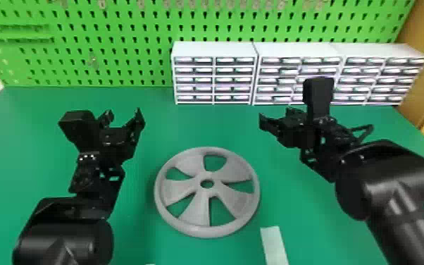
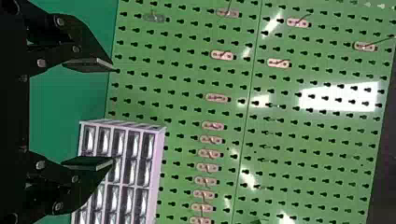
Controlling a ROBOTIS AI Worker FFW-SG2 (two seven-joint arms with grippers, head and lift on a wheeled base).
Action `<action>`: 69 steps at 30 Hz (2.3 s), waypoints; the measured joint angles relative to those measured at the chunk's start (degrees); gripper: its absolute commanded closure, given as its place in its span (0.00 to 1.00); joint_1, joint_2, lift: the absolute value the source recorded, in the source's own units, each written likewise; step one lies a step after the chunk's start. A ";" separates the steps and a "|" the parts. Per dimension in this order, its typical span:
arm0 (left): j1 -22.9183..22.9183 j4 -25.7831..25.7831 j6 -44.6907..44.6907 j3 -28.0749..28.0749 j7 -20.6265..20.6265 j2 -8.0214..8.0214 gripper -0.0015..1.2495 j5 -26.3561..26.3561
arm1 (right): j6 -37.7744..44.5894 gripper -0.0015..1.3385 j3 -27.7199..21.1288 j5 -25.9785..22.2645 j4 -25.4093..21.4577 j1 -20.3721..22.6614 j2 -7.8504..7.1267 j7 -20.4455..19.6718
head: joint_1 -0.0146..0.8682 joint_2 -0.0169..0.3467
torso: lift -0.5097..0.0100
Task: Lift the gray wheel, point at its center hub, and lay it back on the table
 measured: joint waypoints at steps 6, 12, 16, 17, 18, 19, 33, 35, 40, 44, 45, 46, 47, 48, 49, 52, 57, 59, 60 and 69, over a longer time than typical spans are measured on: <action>-0.04 -0.07 0.27 -0.31 0.00 0.63 0.43 0.19 | 7.04 0.35 3.70 -8.15 -1.54 -2.78 -3.56 -4.79 | 0.80 0.18 | 0.80; -0.24 -0.17 0.81 -1.01 0.01 1.73 0.43 0.74 | 10.84 0.35 7.74 -17.44 -1.79 -5.48 -7.52 -9.57 | 0.80 0.18 | 0.80; -0.51 -0.17 1.22 -1.57 0.08 2.48 0.43 0.93 | 12.95 0.35 10.37 -23.46 -1.29 -7.78 -10.11 -12.58 | 0.80 0.18 | 0.80; -0.58 -0.17 1.30 -1.69 0.08 2.61 0.43 0.96 | 13.36 0.35 10.86 -24.86 -1.02 -8.30 -10.60 -13.24 | 0.80 0.18 | 0.80; -0.64 -0.17 1.37 -1.81 0.08 2.74 0.43 0.98 | 13.78 0.35 11.32 -26.28 -0.72 -8.86 -11.07 -13.86 | 0.80 0.18 | 0.80; -0.70 -0.17 1.42 -1.93 0.09 2.85 0.43 0.99 | 14.22 0.35 11.78 -27.70 -0.39 -9.45 -11.52 -14.51 | 0.80 0.18 | 0.80; -1.56 -0.91 3.38 -3.80 0.25 4.90 0.42 0.58 | 17.99 0.35 26.32 -51.14 12.19 -22.69 -16.17 -22.17 | 0.80 0.18 | 0.80; -1.64 -1.36 3.95 -3.93 0.27 5.23 0.42 0.15 | 18.08 0.35 29.54 -54.65 14.71 -24.80 -16.36 -22.77 | 0.80 0.18 | 0.80; -1.84 -2.10 5.04 -4.29 0.63 6.20 0.42 -0.28 | 17.88 0.35 36.02 -59.75 18.70 -29.19 -16.59 -23.19 | 0.80 0.18 | 0.80; -2.10 -2.28 5.50 -5.20 1.52 7.18 0.42 0.13 | 17.54 0.35 39.60 -61.89 20.22 -32.01 -16.70 -23.50 | 0.80 0.18 | 0.80; -2.20 -2.31 5.57 -5.50 1.78 7.46 0.42 0.31 | 17.46 0.35 40.40 -62.33 20.46 -32.65 -16.77 -23.54 | 0.80 0.18 | 0.80; -2.29 -2.31 5.64 -5.82 2.08 7.76 0.42 0.53 | 17.38 0.35 41.21 -62.74 20.65 -33.28 -16.85 -23.57 | 0.80 0.18 | 0.80; -2.40 -2.34 5.70 -6.24 2.48 8.20 0.42 0.86 | 17.27 0.35 42.29 -63.34 20.90 -34.09 -16.96 -23.72 | 0.80 0.18 | 0.80; -2.48 -2.36 5.73 -6.56 2.78 8.54 0.42 1.13 | 17.17 0.35 43.14 -63.96 21.15 -34.66 -17.04 -23.86 | 0.80 0.18 | 0.80; -2.58 -2.38 5.75 -6.99 3.21 9.00 0.42 1.51 | 16.99 0.35 44.34 -65.12 21.61 -35.41 -17.12 -24.01 | 0.80 0.18 | 0.80; -2.76 -2.47 5.78 -7.91 4.18 10.05 0.42 2.30 | 16.53 0.35 47.17 -68.64 23.26 -37.04 -17.26 -24.20 | 0.80 0.18 | 0.80; -3.04 -2.74 5.78 -9.27 5.34 11.57 0.42 3.35 | 15.90 0.35 51.20 -73.57 26.63 -39.67 -17.20 -24.29 | 0.80 0.18 | 0.80; -3.09 -2.89 5.79 -9.60 5.63 11.92 0.42 3.50 | 15.73 0.35 52.32 -74.94 27.81 -40.64 -17.08 -24.33 | 0.80 0.18 | 0.80; -3.10 -2.95 5.82 -9.69 5.69 12.04 0.42 3.53 | 15.65 0.35 52.77 -75.44 28.28 -41.08 -17.01 -24.41 | 0.80 0.18 | 0.80; -3.38 -3.41 6.43 -10.05 5.90 12.71 0.42 3.48 | 14.48 0.35 57.95 -81.18 33.61 -45.35 -15.59 -24.92 | 0.80 0.18 | 0.80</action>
